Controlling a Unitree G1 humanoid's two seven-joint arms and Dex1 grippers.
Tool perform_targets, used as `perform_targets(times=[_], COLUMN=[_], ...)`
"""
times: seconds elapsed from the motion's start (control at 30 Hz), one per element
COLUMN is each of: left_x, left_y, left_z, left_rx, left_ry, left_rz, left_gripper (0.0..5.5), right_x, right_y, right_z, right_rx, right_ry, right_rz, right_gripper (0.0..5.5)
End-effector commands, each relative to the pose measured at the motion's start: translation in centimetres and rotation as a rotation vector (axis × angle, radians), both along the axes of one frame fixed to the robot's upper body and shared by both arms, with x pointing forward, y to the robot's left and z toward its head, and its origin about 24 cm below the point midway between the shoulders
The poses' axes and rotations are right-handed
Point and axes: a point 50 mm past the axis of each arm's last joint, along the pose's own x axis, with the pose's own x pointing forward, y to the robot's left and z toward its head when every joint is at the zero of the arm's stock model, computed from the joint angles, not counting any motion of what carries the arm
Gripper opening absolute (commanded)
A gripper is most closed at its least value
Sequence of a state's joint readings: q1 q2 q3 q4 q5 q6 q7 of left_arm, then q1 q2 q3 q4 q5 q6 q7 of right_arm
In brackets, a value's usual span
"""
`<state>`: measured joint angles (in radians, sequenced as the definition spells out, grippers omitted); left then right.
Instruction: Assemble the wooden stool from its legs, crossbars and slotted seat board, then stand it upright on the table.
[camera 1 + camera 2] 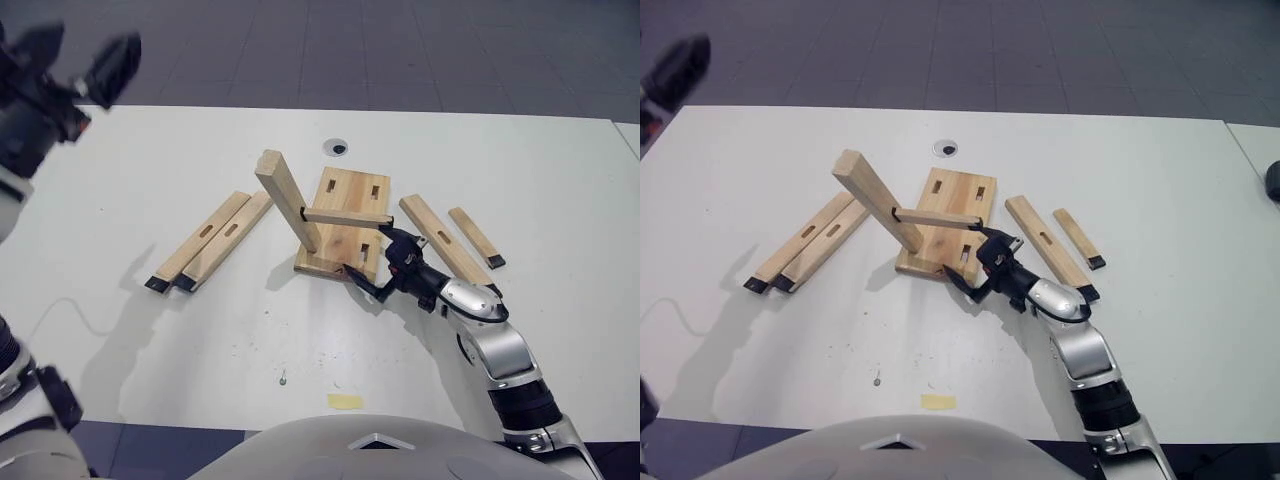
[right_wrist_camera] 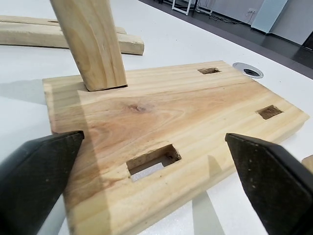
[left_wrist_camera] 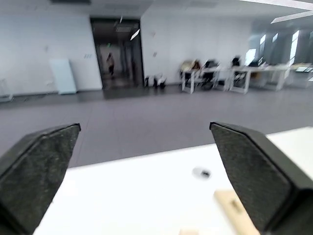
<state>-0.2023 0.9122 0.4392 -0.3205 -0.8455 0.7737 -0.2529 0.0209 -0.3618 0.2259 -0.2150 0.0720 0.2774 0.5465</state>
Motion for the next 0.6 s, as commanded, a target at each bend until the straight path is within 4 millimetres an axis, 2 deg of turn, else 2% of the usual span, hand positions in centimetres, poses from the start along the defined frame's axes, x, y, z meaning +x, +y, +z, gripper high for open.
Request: perform_targets(times=[0.03, 0.07, 0.13, 0.3, 0.4, 0.6], left_x=[-0.5, -0.6, -0.9, -1.4, -1.6, -2.0], left_y=[2.7, 3.0, 3.2, 3.2, 3.3, 6.1], left_z=[-11.3, -12.8, -14.5, -16.8, -16.9, -16.9], left_rx=[0.157, 0.167, 0.184, 0.205, 0.213, 0.263], left_ry=[0.404, 0.434, 0.475, 0.554, 0.558, 0.591], left_rz=[-0.045, -0.046, -0.058, -0.080, -0.103, -0.006], left_gripper=[5.39, 5.39, 5.39, 5.39, 5.39, 5.39], right_x=[0.0, 0.1, 0.3, 0.2, 0.3, 0.7], right_y=[-0.9, -0.9, -0.9, -0.6, -0.5, -0.5], right_z=[-0.2, -0.2, 0.0, -0.1, -0.2, 0.0], right_rx=[-0.003, -0.004, -0.005, 0.001, -0.004, 0.000], right_ry=[0.018, 0.016, 0.012, 0.016, 0.017, 0.005], right_rz=[-0.030, -0.029, -0.025, -0.013, -0.002, -0.012], right_gripper=[5.40, 5.40, 5.40, 5.40, 5.40, 5.40])
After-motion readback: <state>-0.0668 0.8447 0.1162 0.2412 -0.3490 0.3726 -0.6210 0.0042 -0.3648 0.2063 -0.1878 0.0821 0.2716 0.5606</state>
